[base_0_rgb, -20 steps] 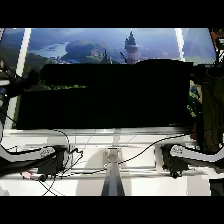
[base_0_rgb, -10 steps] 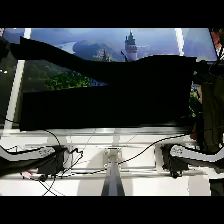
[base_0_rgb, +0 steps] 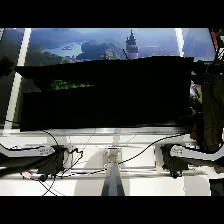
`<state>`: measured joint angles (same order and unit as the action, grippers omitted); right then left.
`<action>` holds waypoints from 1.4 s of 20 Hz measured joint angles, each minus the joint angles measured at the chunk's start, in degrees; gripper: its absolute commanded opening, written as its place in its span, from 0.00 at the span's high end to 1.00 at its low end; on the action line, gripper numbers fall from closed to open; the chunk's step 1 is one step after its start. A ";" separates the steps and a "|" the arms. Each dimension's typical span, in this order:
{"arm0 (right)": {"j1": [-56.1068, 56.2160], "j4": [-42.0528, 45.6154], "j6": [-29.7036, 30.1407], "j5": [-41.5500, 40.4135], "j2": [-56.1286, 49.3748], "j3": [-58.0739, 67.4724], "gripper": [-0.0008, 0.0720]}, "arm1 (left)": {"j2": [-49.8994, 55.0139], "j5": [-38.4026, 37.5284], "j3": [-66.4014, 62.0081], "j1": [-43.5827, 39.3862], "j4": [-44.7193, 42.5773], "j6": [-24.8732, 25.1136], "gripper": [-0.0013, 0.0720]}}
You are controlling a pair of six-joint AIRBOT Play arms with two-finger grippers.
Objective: Fold the clothes and pants, and hang the long-sleeved shirts on hangers.
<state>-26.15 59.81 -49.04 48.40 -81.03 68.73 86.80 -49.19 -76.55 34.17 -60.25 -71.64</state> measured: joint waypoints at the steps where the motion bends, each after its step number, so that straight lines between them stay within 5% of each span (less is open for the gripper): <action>1: 0.31 0.00 0.00 -0.37 -0.11 0.00 0.97 | 0.26 0.17 -0.02 0.04 -0.59 -0.04 0.97; 5: 1.46 -0.09 0.00 -3.58 -0.50 0.00 0.97 | 0.31 5.55 -0.33 0.09 3.85 0.37 0.97; 11: 2.14 1.01 -2.64 -9.94 -2.43 0.00 0.97 | -3.28 10.23 -5.46 0.09 12.85 10.05 0.97; 18: 2.21 0.76 -6.86 -11.56 -5.14 -0.68 0.97 | -0.44 -4.35 -2.40 0.15 -1.55 8.28 0.97; 24: 2.27 0.09 -7.39 -12.57 -5.99 -0.96 0.97 | 5.64 -8.50 0.87 0.15 -7.34 7.10 0.95; 25: 2.27 0.04 -7.41 -12.74 -6.03 -0.98 0.97 | 6.51 -8.72 1.01 0.15 -7.65 7.10 0.73; 27: 2.27 -0.09 -7.48 -13.18 -6.10 -1.01 0.97 | 7.78 -8.52 1.22 0.15 -8.24 6.99 0.10; 28: 2.27 -0.11 -7.50 -13.40 -6.10 -1.01 0.97 | 8.09 -7.56 1.25 0.15 -8.28 6.88 0.06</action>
<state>-23.88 59.70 -56.53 35.00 -87.13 67.72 94.89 -56.75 -75.31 34.33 -68.53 -64.75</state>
